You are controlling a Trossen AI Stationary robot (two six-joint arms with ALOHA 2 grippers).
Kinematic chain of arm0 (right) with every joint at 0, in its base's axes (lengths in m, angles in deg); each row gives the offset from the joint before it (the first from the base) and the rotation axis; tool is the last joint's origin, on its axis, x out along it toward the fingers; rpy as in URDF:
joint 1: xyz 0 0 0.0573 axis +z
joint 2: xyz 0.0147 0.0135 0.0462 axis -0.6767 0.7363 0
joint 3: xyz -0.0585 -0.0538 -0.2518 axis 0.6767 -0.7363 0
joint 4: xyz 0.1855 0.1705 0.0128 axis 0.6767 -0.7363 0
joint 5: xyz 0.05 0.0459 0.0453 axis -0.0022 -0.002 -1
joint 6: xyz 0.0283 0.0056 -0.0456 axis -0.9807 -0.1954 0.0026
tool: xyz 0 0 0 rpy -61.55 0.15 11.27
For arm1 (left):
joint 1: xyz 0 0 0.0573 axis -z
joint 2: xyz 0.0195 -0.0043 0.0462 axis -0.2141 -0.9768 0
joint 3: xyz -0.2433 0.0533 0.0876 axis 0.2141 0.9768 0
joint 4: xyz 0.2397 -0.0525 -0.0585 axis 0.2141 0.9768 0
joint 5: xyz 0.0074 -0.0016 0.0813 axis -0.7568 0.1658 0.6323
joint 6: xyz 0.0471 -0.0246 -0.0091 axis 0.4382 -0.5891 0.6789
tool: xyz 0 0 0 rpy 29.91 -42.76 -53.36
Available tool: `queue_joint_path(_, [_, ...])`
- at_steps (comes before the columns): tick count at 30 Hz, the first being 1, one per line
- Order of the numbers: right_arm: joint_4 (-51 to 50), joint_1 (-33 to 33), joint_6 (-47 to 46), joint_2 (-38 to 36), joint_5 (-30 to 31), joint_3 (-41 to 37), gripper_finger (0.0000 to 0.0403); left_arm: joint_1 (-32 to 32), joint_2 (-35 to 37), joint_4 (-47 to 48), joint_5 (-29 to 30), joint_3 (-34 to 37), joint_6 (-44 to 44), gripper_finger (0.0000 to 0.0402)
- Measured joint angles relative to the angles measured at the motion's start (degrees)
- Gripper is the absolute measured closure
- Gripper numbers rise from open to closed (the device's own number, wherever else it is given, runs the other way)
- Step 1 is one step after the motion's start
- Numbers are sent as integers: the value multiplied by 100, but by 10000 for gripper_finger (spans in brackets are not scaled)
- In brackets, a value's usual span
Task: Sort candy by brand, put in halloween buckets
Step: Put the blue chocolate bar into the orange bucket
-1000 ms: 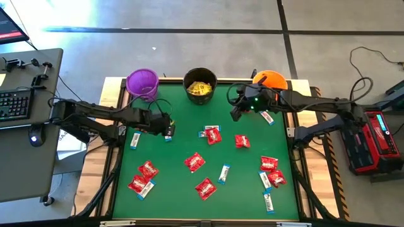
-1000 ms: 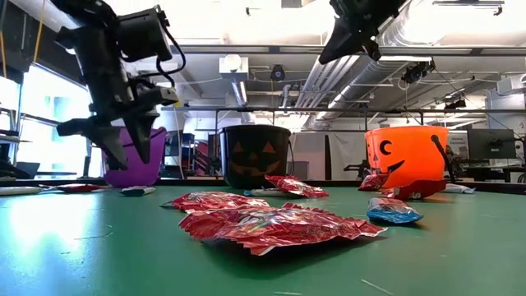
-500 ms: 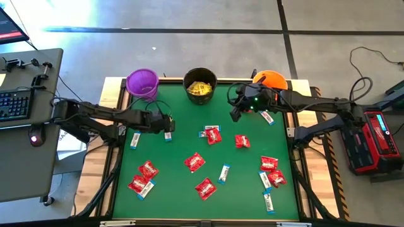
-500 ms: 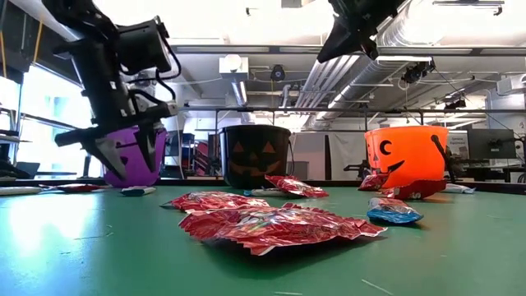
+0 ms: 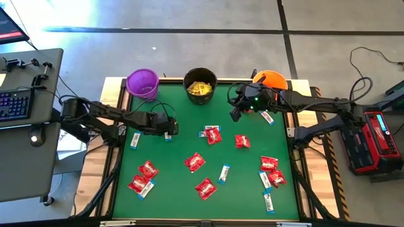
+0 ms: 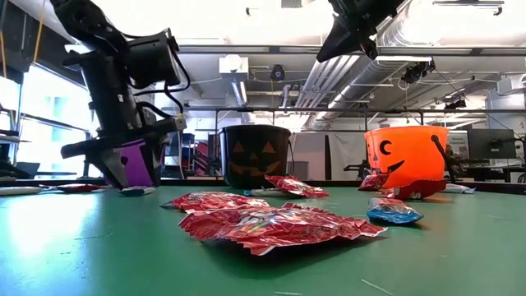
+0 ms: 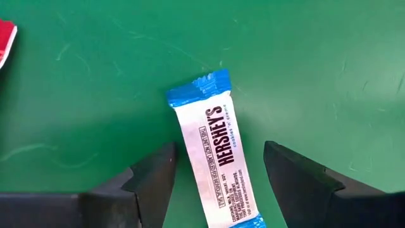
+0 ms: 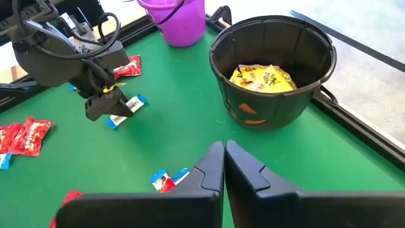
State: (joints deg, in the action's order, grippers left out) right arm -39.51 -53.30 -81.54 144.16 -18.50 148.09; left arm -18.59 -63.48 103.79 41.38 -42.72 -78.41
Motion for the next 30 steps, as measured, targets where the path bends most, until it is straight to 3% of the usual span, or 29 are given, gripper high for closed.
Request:
queue_joint_path(7, [0, 0, 0, 0, -2, 0, 403, -12, -2, 242, -37, 8, 171, 200])
queue_joint_path(18, [0, 0, 0, 0, -2, 0, 403, -18, 240, 383, -50, 26, 561, 332])
queue_joint_path(30, [0, -2, 87, 0, -24, 0, 403, -16, 839, 536, 128, 46, 1064, 374])
